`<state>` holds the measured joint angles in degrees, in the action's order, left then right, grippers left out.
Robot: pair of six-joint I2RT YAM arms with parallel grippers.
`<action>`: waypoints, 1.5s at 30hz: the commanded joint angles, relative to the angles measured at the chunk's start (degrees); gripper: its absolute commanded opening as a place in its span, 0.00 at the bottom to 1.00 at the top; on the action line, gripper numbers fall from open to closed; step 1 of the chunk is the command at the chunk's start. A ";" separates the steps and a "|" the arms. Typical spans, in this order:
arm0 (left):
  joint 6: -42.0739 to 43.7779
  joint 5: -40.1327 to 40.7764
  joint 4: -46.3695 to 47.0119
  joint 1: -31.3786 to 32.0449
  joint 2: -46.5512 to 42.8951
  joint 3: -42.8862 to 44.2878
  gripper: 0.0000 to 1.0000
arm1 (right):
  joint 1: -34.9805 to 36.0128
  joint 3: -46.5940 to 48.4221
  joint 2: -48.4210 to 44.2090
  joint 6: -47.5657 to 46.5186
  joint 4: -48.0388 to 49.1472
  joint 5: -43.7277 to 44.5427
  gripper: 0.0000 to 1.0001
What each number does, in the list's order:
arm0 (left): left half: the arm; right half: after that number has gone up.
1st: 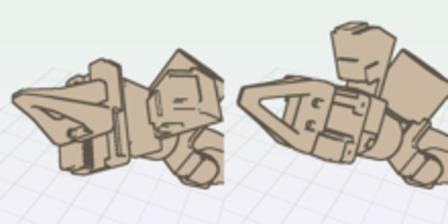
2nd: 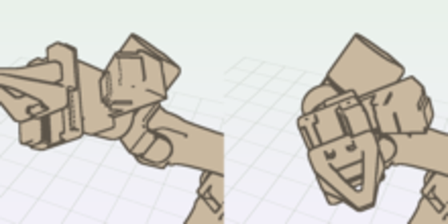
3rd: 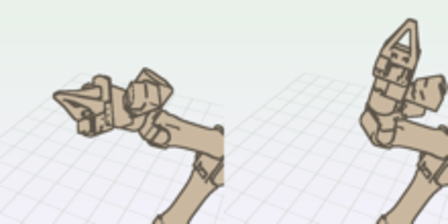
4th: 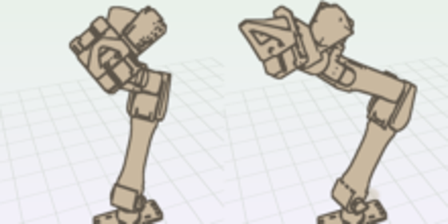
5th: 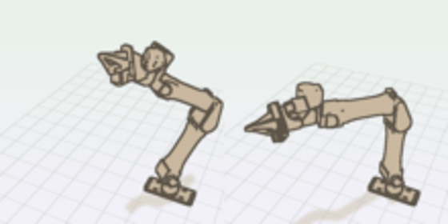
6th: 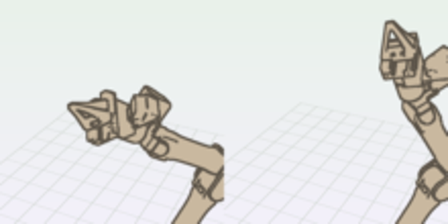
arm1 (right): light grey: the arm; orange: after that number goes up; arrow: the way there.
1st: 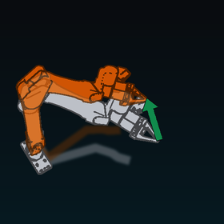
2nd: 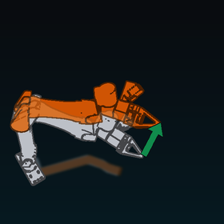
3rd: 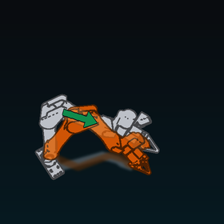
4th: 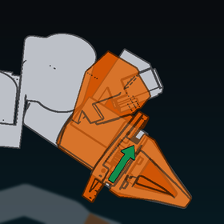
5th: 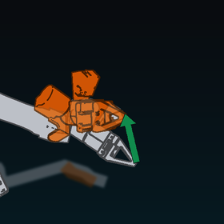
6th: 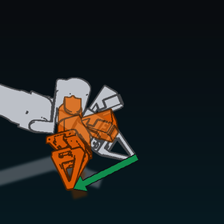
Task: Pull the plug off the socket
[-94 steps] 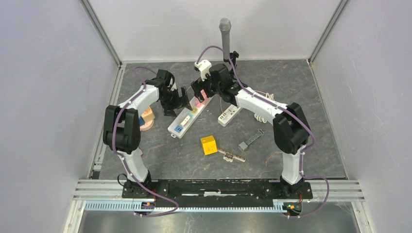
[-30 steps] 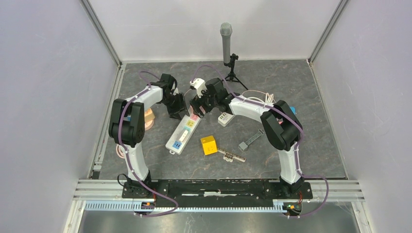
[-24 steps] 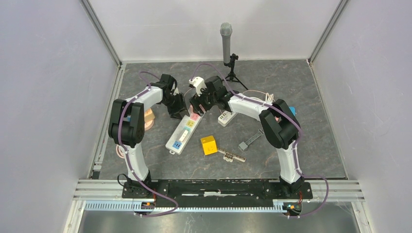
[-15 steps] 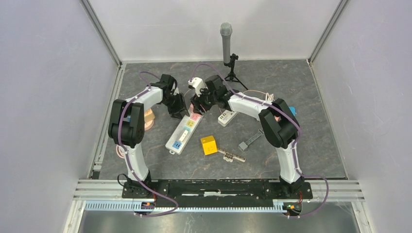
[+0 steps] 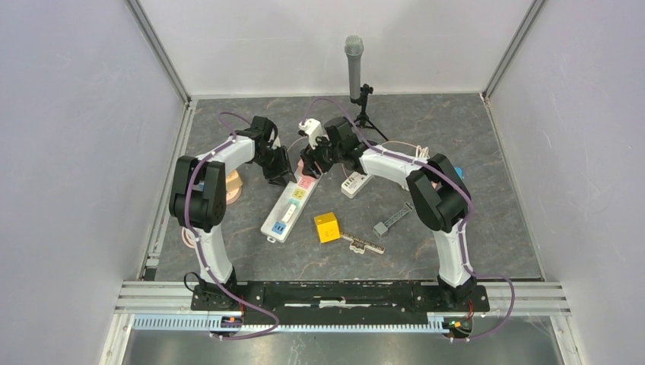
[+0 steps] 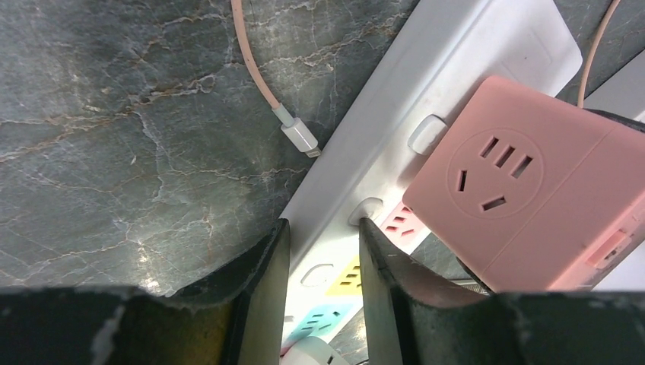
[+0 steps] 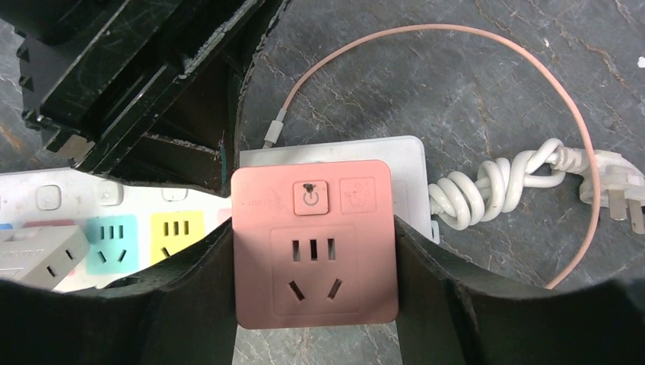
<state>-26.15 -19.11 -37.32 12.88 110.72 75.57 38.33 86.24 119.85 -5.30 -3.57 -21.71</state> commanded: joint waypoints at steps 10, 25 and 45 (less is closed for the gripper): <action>1.83 4.00 -2.93 0.91 1.57 -2.35 0.43 | -0.19 -0.54 -10.60 2.56 10.21 0.99 0.00; 1.81 3.53 -4.96 0.91 -1.12 2.64 0.49 | -2.15 -8.92 -18.24 2.57 13.36 17.49 0.00; -0.28 15.93 -7.02 0.41 -16.19 9.08 0.99 | -5.50 -12.40 -9.76 5.85 8.37 30.61 0.19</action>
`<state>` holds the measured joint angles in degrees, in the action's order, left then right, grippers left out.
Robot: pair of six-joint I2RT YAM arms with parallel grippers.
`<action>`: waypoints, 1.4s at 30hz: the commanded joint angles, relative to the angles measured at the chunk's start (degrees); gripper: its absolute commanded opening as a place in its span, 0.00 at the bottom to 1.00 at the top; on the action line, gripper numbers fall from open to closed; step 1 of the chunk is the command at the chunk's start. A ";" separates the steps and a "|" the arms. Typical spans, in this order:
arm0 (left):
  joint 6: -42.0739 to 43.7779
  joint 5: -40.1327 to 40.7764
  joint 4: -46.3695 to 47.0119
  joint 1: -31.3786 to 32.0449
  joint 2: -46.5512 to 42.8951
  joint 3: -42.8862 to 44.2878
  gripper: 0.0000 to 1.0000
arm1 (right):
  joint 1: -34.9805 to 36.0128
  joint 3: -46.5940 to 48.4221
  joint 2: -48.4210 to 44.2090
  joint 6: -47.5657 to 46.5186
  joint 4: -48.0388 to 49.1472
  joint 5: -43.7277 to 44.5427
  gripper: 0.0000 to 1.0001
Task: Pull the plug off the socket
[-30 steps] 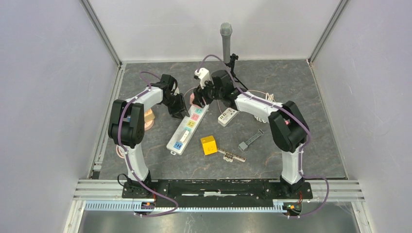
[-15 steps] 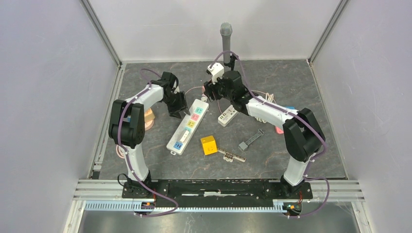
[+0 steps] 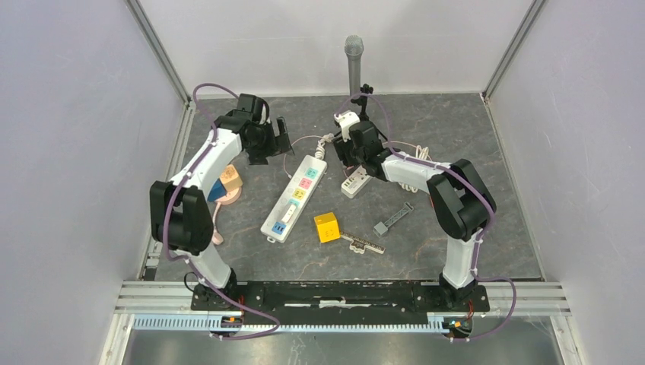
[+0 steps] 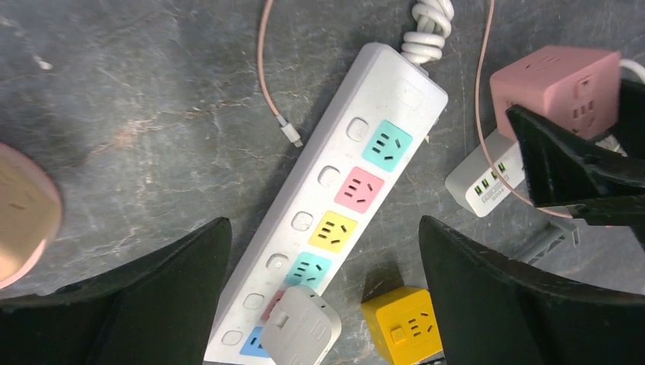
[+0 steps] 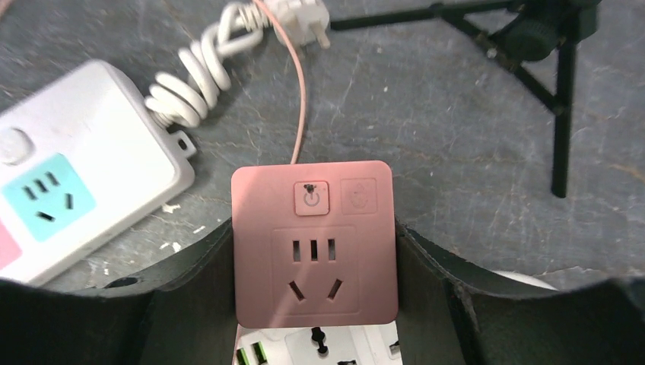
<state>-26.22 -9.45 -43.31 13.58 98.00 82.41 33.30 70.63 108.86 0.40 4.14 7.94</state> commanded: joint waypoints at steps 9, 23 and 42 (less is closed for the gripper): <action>1.34 14.36 -1.72 -2.88 -6.85 0.91 1.00 | -0.68 3.14 1.38 -1.92 1.15 -0.48 0.68; 1.43 6.48 -2.26 -5.23 -9.00 -1.81 0.99 | -0.29 3.30 -6.28 -0.62 4.13 -21.79 0.94; -0.06 4.55 -1.46 -5.35 -16.07 -12.60 0.91 | 16.28 -7.92 -9.48 -14.25 3.74 -39.97 0.90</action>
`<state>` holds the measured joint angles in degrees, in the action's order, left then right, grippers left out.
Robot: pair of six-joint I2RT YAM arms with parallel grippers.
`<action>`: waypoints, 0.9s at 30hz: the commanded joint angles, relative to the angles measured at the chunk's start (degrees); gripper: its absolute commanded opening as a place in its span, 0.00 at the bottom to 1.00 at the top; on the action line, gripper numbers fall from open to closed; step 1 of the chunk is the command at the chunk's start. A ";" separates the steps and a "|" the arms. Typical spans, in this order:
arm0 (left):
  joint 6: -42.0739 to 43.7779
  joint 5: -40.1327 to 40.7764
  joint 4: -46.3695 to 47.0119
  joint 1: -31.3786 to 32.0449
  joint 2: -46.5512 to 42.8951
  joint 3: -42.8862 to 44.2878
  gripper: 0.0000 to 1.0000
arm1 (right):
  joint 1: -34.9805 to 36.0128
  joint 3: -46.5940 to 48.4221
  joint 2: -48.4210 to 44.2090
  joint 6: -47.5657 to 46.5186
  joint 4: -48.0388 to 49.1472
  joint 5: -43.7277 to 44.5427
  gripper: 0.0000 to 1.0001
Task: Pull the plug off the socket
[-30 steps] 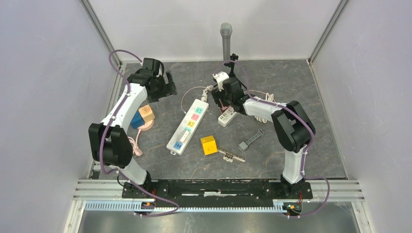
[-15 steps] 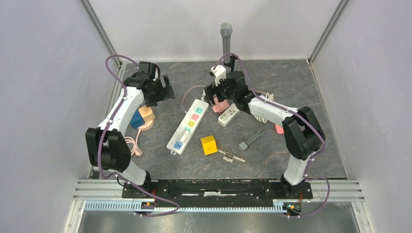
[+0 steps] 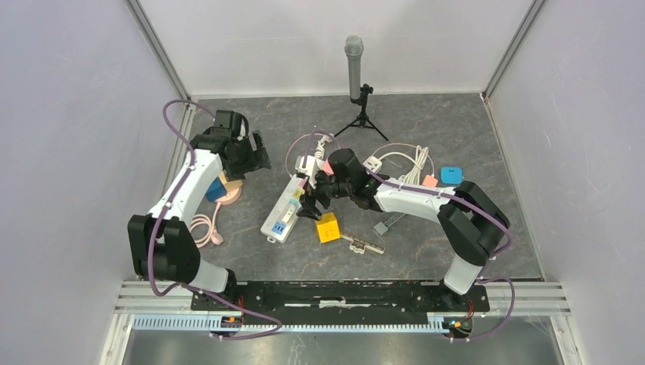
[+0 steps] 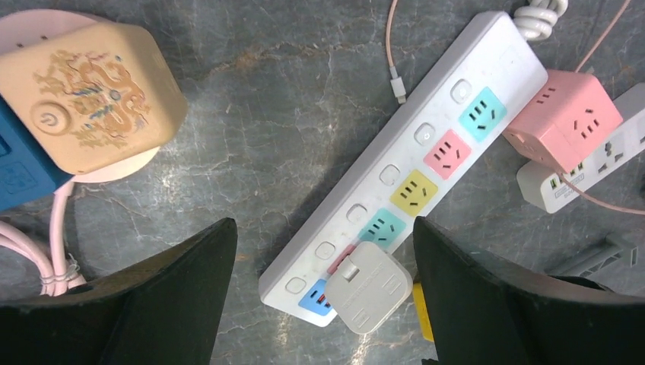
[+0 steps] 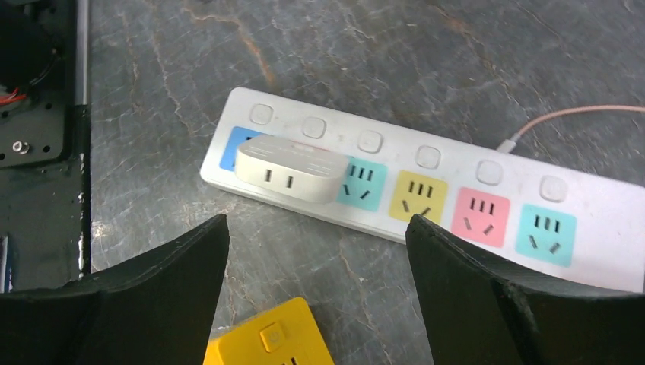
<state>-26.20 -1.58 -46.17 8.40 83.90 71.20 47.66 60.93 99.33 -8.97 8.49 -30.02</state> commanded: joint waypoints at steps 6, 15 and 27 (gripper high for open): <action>-0.15 -6.79 1.54 -0.14 -1.30 -3.02 0.84 | 4.81 3.12 2.09 -5.79 -0.81 6.11 0.86; -1.48 -10.95 1.50 -0.14 -1.34 -8.09 0.75 | 4.72 8.16 4.65 7.96 -2.64 9.40 0.86; -1.59 -15.22 2.75 0.65 -4.20 -18.34 0.74 | 4.40 12.57 1.22 38.52 -18.60 28.87 0.85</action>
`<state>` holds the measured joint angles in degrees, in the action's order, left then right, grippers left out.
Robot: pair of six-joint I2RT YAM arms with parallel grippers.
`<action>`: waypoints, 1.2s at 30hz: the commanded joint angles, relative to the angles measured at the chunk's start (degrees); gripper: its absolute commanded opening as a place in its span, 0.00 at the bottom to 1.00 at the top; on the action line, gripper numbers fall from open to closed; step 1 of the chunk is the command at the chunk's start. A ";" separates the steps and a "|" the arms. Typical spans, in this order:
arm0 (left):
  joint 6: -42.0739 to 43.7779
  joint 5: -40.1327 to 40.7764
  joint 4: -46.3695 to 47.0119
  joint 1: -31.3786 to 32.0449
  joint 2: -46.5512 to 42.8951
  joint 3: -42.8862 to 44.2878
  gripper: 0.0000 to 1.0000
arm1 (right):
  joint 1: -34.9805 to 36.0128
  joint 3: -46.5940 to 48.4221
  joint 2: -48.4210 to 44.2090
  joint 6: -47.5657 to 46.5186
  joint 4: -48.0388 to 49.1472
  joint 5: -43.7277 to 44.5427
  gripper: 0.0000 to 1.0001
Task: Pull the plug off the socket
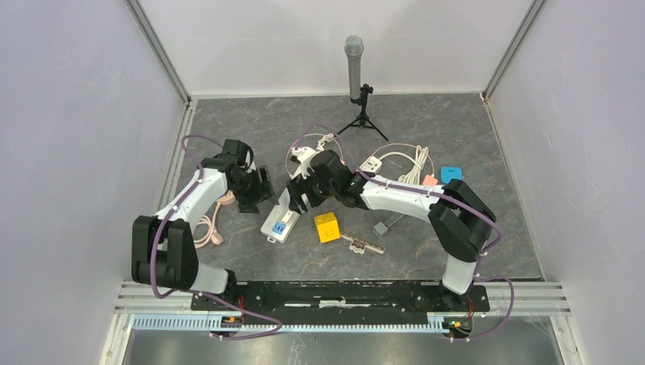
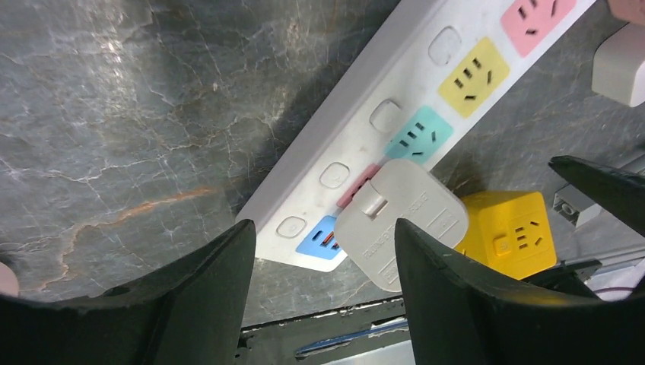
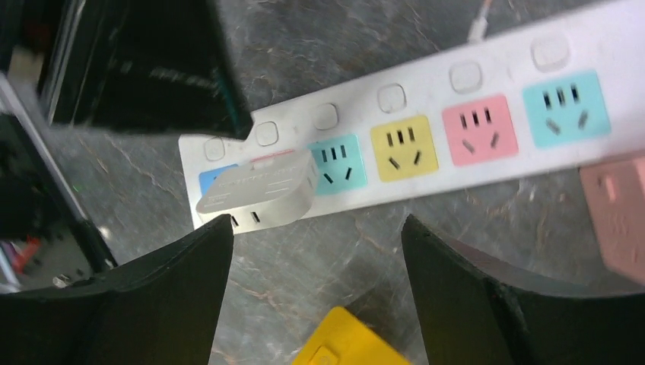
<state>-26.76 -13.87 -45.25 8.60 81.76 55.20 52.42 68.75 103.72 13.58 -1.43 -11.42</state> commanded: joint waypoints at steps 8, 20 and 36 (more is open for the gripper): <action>-2.53 -3.38 8.56 0.45 -1.82 -8.12 0.67 | 1.55 6.09 -2.18 40.93 -10.20 8.59 0.74; -2.35 -2.14 9.31 0.45 -4.39 -9.69 0.61 | 4.00 10.91 2.98 52.95 -16.81 14.23 0.60; -1.93 -5.07 9.22 0.45 -2.00 -10.19 0.58 | 4.53 10.12 6.33 60.19 -14.77 11.59 0.39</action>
<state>-27.79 -17.10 -37.15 8.86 79.20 45.54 56.62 78.85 109.75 70.30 -18.79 0.71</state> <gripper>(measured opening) 0.585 0.437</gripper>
